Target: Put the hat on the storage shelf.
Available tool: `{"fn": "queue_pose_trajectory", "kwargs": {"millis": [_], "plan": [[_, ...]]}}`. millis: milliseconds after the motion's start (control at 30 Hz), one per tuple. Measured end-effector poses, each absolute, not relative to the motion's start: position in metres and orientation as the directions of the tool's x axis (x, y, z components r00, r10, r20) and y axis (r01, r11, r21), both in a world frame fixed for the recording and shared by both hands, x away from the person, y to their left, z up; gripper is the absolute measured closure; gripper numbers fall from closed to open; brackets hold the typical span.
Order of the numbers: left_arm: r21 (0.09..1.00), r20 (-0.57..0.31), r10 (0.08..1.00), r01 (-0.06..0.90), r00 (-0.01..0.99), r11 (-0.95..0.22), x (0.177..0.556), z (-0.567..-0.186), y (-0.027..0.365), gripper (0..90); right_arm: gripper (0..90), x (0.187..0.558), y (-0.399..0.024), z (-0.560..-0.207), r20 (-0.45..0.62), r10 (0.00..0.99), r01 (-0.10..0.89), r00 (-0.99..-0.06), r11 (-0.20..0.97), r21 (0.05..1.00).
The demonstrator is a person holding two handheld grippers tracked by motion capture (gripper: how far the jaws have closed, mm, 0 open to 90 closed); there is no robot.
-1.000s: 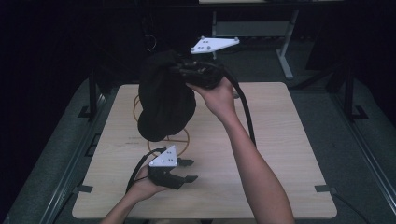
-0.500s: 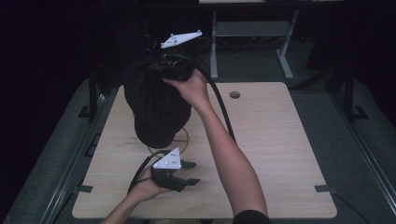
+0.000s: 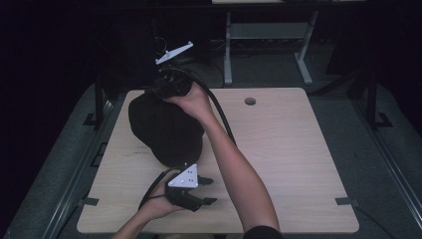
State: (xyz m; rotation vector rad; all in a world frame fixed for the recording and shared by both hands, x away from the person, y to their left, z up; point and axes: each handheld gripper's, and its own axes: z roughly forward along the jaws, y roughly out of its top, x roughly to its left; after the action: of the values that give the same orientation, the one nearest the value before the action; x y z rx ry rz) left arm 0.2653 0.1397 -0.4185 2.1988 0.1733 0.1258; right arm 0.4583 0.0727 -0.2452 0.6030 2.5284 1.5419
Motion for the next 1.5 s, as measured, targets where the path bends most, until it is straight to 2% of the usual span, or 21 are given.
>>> {"fn": "queue_pose_trajectory", "kwargs": {"millis": [267, 600, 1500], "plan": [[0.817, 0.010, 0.206, 0.110, 0.978, -0.565, 0.269, -0.420, 0.145, 36.9, 39.6, 0.452, 0.048, -0.243, 0.144, 0.393, 0.290, -0.908, 0.341, 0.894], [0.829, 0.020, 0.244, 0.120, 0.970, -0.546, 0.271, -0.418, 0.153, 33.6, 33.3, 0.445, 0.028, -0.244, 0.140, 0.397, 0.286, -0.907, 0.337, 0.897], [0.843, -0.003, 0.260, 0.142, 0.966, -0.519, 0.271, -0.418, 0.152, 28.9, 28.2, 0.426, -0.025, -0.243, 0.161, 0.445, 0.312, -0.881, 0.291, 0.904]]}}
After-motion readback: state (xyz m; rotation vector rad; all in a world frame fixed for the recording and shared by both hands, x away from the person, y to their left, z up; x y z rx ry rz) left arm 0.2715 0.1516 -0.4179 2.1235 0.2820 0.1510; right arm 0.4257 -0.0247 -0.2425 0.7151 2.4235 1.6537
